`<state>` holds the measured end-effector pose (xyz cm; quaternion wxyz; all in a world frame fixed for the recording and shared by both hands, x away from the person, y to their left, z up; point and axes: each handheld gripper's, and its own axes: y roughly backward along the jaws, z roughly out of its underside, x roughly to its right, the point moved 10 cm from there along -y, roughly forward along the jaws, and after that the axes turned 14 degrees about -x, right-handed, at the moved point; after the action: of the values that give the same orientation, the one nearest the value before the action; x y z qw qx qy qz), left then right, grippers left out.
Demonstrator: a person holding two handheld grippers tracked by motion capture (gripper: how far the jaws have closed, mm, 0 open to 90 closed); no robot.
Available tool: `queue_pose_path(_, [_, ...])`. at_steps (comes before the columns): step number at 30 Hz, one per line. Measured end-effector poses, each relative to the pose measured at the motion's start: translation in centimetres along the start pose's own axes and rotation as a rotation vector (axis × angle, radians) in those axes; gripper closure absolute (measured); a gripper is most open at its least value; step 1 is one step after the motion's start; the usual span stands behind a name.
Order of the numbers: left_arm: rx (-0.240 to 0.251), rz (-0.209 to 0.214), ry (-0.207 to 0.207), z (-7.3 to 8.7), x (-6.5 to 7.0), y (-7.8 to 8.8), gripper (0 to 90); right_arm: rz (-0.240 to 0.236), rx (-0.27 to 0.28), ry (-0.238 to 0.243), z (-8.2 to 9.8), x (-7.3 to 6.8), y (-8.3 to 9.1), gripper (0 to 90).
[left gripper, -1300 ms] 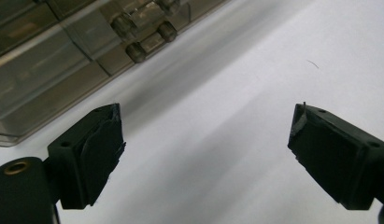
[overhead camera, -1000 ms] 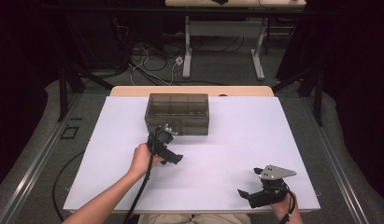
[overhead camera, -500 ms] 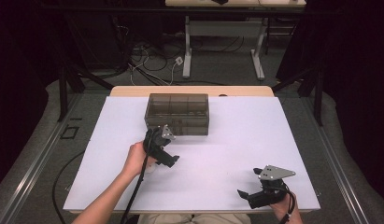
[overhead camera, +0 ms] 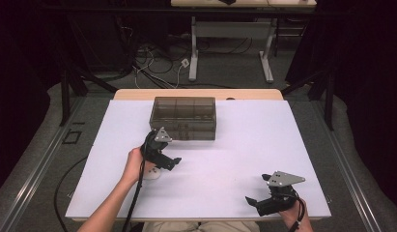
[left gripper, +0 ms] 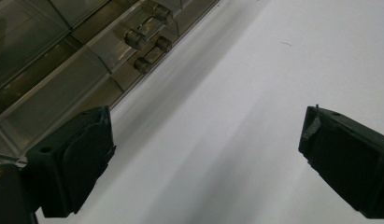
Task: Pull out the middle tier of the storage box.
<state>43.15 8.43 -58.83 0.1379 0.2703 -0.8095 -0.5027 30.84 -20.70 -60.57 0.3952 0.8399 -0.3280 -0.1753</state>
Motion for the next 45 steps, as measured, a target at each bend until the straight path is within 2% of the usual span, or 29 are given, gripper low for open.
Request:
queue_pose_path(2, [0.018,0.007,-0.007,0.0,0.0,0.3,4.0,0.001,0.006,-0.006,0.0,0.0,0.0,0.0])
queue_pose_path(3, [0.016,-0.005,-0.004,0.1,-0.2,0.5,4.0,0.003,0.008,-0.005,-0.1,0.0,0.0,0.0])
queue_pose_path(4, [0.021,-0.004,0.010,0.0,-0.2,0.7,4.4,0.006,0.011,-0.005,-0.1,0.0,0.0,0.0])
queue_pose_path(6, [0.001,0.008,0.043,0.2,-0.5,0.9,5.8,-0.001,0.005,-0.006,0.0,-0.1,0.1,0.0])
queue_pose_path(8, [0.000,0.011,0.046,0.3,-0.5,1.1,7.6,0.001,0.001,-0.001,0.1,0.0,0.1,0.0])
queue_pose_path(10, [0.006,0.000,0.042,0.3,-0.7,1.4,8.7,-0.002,0.019,-0.004,-0.1,0.0,0.1,0.0])
queue_pose_path(14, [0.027,-0.009,0.029,0.2,-0.8,1.6,11.7,-0.005,0.020,-0.004,-0.1,0.0,0.1,0.0])
queue_pose_path(19, [0.058,-0.063,0.004,-0.3,-1.1,1.9,15.6,-0.007,0.018,-0.002,-0.1,-0.1,0.1,0.0])
queue_pose_path(25, [0.084,-0.089,-0.007,-1.0,-1.7,1.9,18.6,-0.006,0.019,0.002,-0.1,0.0,0.0,0.0])
queue_pose_path(29, [0.113,-0.116,0.010,-1.5,-2.6,1.9,23.3,-0.009,0.009,0.001,-0.1,0.0,0.0,0.0])
queue_pose_path(34, [0.146,-0.134,0.006,-2.0,-3.4,2.1,36.5,-0.008,0.010,-0.003,-0.1,0.0,0.0,0.0])
queue_pose_path(35, [0.153,-0.149,0.004,-2.1,-3.7,2.1,37.9,-0.005,0.020,-0.002,-0.2,0.1,0.0,0.0])
queue_pose_path(44, [0.180,-0.197,0.018,-2.3,-5.4,1.7,50.2,-0.001,0.019,0.007,-0.2,0.0,0.0,0.0])
queue_pose_path(45, [0.179,-0.187,0.014,-2.3,-5.4,1.6,51.6,-0.001,0.020,0.007,-0.2,0.0,0.0,0.0])
